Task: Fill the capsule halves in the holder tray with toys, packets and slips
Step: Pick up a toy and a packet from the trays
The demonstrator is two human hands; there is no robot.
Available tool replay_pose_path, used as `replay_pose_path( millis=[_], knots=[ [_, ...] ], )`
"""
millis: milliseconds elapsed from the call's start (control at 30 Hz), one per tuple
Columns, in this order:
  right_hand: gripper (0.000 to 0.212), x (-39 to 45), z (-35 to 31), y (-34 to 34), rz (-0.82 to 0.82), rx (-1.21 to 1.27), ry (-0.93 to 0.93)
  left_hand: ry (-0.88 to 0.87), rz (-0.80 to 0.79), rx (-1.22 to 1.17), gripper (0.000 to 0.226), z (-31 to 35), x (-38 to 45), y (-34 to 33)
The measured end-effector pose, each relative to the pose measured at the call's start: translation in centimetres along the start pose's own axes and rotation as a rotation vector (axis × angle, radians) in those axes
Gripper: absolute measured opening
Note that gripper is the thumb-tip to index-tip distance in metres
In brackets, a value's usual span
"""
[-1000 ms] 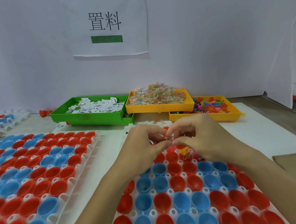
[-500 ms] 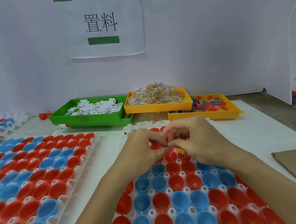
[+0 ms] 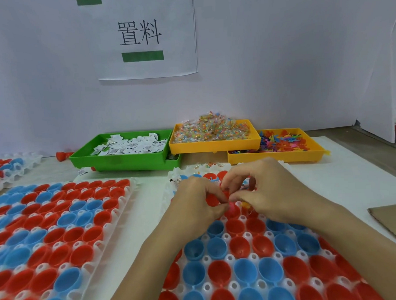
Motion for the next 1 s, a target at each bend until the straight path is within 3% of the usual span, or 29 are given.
replay_pose_path(
  millis=[200, 433, 600, 700, 1000],
  knots=[
    [0.008, 2.5, 0.8, 3.6, 0.052, -0.135, -0.108, 0.030, -0.006, 0.021, 0.002, 0.0, 0.0, 0.0],
    [0.024, 12.5, 3.1, 3.4, 0.101, -0.273, -0.243, 0.075, 0.005, -0.039, 0.006, -0.1, -0.2, 0.2],
    [0.016, 17.7, 6.1, 2.2, 0.113, -0.400, -0.441, 0.113, 0.152, -0.139, 0.014, -0.3, -0.2, 1.0],
    [0.035, 19.1, 6.7, 1.5, 0.073, -0.465, -0.503, 0.137, 0.269, -0.165, 0.017, -0.9, -0.2, 1.4],
    [0.022, 20.1, 6.4, 1.5, 0.231, -0.244, -0.528, 0.160, 0.359, -0.203, 0.017, -1.7, -0.2, 1.9]
  ],
)
Point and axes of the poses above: each hand's wrist, its own x-axis towards the middle knuckle, its own y-axis out of the back of the hand, z = x × y, the point moved 2 cm from there along x, towards the middle knuckle, and after that the axes turned 13 degrees about -y, right-handed, at the moved point
